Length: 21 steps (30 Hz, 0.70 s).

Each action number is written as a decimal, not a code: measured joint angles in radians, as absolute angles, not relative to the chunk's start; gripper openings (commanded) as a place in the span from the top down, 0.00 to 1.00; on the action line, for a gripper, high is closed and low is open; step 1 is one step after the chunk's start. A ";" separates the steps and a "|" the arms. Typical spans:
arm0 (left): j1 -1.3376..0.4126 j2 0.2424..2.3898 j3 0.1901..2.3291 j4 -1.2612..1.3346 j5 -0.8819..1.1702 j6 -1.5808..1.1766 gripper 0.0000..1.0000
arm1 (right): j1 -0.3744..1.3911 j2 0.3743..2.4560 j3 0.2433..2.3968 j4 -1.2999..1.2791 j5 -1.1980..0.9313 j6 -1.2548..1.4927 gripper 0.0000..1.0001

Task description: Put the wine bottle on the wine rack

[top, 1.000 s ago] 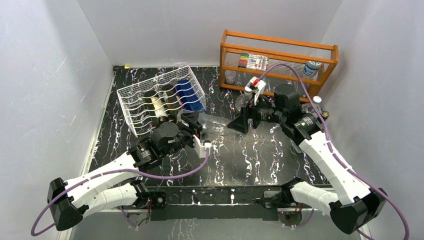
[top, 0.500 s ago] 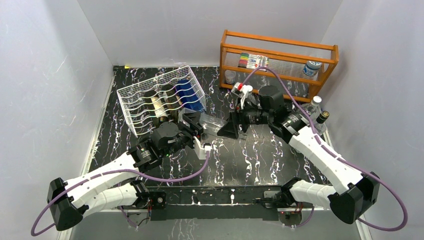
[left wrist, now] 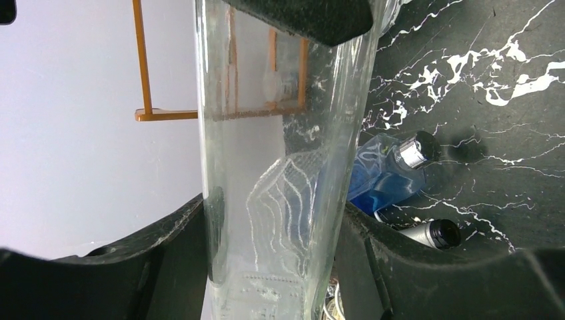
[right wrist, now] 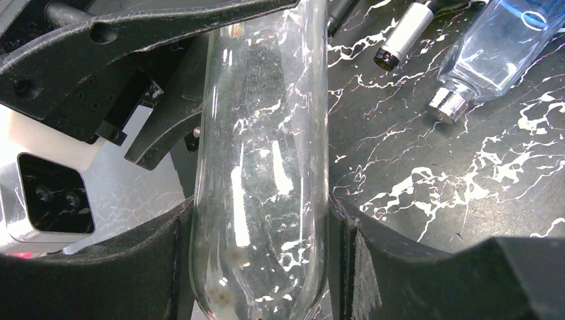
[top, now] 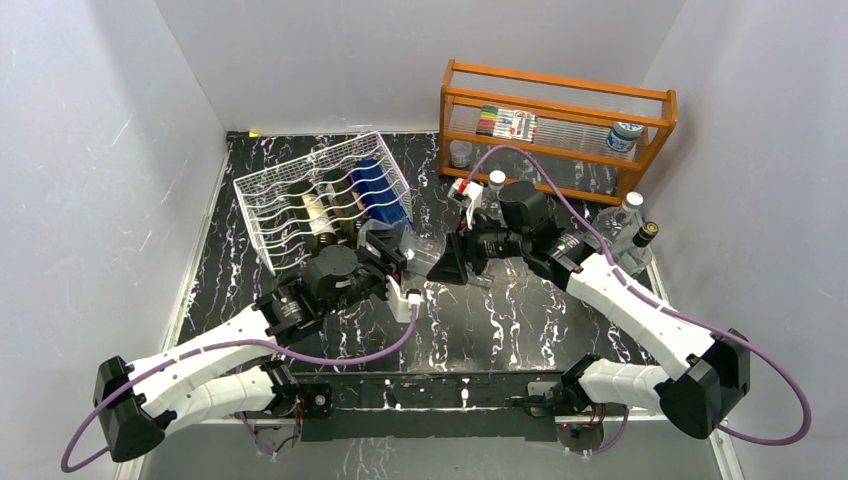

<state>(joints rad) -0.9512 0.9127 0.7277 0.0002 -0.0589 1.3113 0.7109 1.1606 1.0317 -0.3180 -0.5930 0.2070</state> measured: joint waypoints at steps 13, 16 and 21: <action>-0.952 0.874 0.681 0.030 -0.080 1.222 0.03 | 0.740 1.156 1.023 -0.340 -0.526 0.221 1.00; -0.952 0.834 0.653 0.053 -0.105 1.143 0.02 | 0.740 1.143 0.996 -0.347 -0.491 0.231 1.00; -0.952 0.782 0.635 0.025 -0.140 0.980 0.02 | 0.740 1.118 0.951 -0.348 -0.459 0.250 1.00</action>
<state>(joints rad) -0.9520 0.7822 0.6350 0.0254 -0.1398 0.9798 0.7399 1.1179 0.9508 -0.3477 -0.4587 0.2497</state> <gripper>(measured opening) 0.981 0.676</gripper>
